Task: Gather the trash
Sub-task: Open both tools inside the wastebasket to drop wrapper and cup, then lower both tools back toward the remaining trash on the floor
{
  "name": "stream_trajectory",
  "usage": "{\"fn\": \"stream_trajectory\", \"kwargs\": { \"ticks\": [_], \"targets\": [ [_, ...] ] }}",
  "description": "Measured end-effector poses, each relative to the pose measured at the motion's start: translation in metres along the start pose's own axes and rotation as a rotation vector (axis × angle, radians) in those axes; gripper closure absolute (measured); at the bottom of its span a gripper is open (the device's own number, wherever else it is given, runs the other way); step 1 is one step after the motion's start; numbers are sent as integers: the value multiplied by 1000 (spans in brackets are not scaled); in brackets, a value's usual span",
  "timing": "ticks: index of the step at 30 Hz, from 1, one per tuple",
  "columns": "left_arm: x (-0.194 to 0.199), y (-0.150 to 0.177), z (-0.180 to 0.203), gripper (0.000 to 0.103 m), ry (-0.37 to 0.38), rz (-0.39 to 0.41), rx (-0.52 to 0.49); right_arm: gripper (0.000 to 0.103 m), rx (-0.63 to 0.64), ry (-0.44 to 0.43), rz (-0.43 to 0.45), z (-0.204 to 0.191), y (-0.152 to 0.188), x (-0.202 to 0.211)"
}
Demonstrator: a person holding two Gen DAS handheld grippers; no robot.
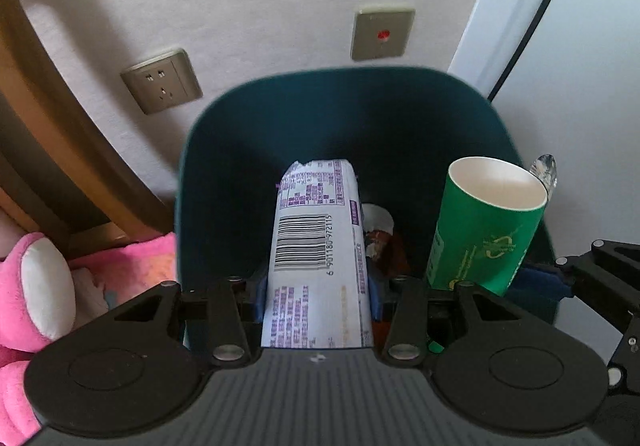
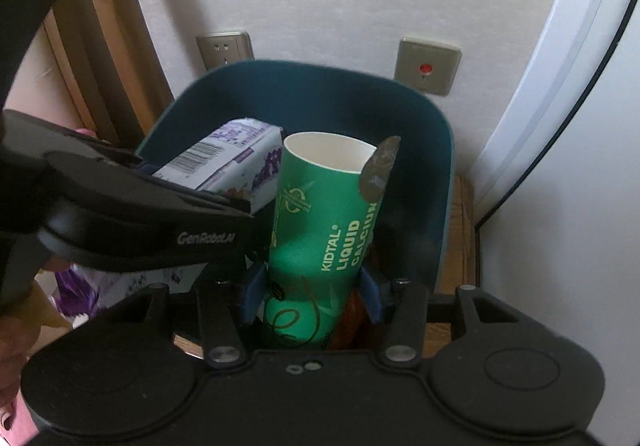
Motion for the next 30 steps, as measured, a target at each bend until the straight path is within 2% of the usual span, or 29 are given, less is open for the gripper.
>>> {"fn": "stream_trajectory", "kwargs": {
  "ticks": [6, 12, 14, 15, 16, 18, 25, 28, 30],
  "targets": [
    [-21, 4, -3, 59, -2, -64, -4, 54, 4, -11, -24, -3, 3, -15],
    [-22, 6, -1, 58, 17, -84, -4, 53, 20, -8, -11, -3, 1, -19],
    [-22, 6, -2, 55, 27, -88, 8, 53, 12, -20, -3, -3, 2, -15],
    [-21, 6, -1, 50, 29, -88, 15, 50, 9, -23, 4, -3, 2, -13],
    [-20, 6, -2, 42, 29, -86, 21, 47, 6, -26, 12, -3, 1, -11],
    [-15, 6, -3, 37, 28, -67, 28, 45, 3, -36, 27, -3, 0, -3],
    [5, 8, -2, 36, 43, -27, 45, 39, 18, -66, 86, -5, -1, 35],
    [22, 11, 0, 30, 54, -1, 60, 35, 27, -82, 117, -4, 0, 56],
    [35, 12, 3, 30, 54, 25, 56, 35, 32, -95, 139, -2, 3, 72]
  ]
}}
Point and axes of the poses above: each gripper's, at about its wrist camera, not at the fingertips, and x roughly against the way its jaws point, z to its right, y to its underside, the point moved 8 cm from there along -x, roughly the way its jaws point, and after that the axes turned 9 degrees about z, right-handed, at the moved point
